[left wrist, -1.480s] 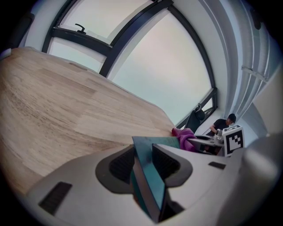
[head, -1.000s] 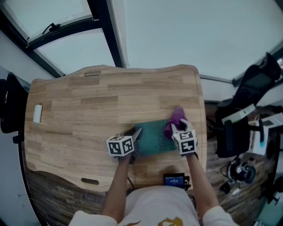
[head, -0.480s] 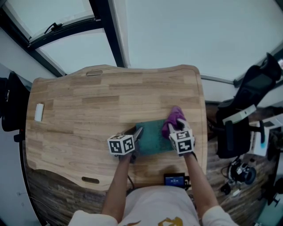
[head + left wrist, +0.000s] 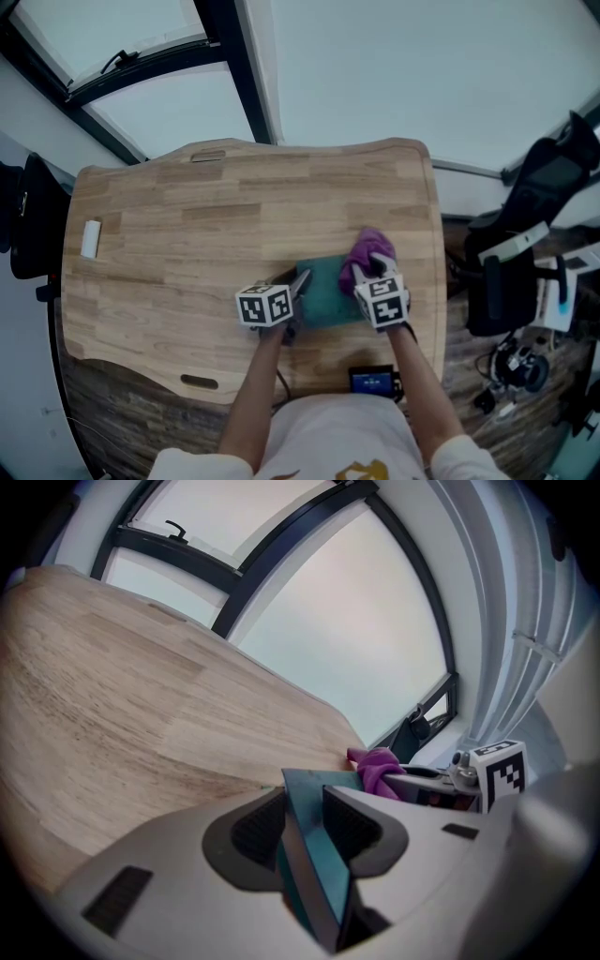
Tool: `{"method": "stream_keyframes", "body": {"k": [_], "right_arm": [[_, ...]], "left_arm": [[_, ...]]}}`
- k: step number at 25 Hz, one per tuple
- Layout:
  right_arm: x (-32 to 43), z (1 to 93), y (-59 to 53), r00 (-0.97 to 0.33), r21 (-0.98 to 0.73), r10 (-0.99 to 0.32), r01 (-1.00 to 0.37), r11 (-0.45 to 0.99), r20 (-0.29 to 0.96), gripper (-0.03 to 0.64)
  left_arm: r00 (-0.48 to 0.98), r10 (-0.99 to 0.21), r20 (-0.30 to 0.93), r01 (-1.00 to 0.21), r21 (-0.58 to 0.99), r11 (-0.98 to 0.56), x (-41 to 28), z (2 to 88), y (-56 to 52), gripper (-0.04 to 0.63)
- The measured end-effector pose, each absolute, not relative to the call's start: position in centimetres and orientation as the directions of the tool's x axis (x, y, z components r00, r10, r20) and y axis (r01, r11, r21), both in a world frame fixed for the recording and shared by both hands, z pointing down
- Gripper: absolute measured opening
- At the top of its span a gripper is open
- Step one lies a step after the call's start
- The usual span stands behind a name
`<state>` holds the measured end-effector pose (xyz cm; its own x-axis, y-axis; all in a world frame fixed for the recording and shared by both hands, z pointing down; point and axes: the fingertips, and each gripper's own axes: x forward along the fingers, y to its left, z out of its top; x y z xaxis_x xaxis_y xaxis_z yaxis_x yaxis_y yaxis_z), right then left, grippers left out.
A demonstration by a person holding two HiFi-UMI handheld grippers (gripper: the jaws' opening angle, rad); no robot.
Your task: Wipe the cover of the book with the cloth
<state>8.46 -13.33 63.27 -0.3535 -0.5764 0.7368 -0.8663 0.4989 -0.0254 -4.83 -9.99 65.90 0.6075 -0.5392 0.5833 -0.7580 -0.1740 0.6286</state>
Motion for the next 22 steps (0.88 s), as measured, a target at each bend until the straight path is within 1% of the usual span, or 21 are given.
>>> {"method": "stream_keyframes", "body": {"k": [14,22], "right_arm": [[6.1,63.8,-13.4,-0.363,-0.019,-0.588,-0.861,0.508,0.723,0.077],[4.3,63.2,-12.5,-0.389,-0.056,-0.554,-0.851,0.523,0.736,0.077]], "left_arm": [[0.616,-0.533,0.58,-0.754,0.629,-0.188,-4.7,65.8,-10.0,0.127],[0.623,-0.531,0.574,-0.749,0.633,-0.196,-4.7,65.1,-10.1,0.127]]}}
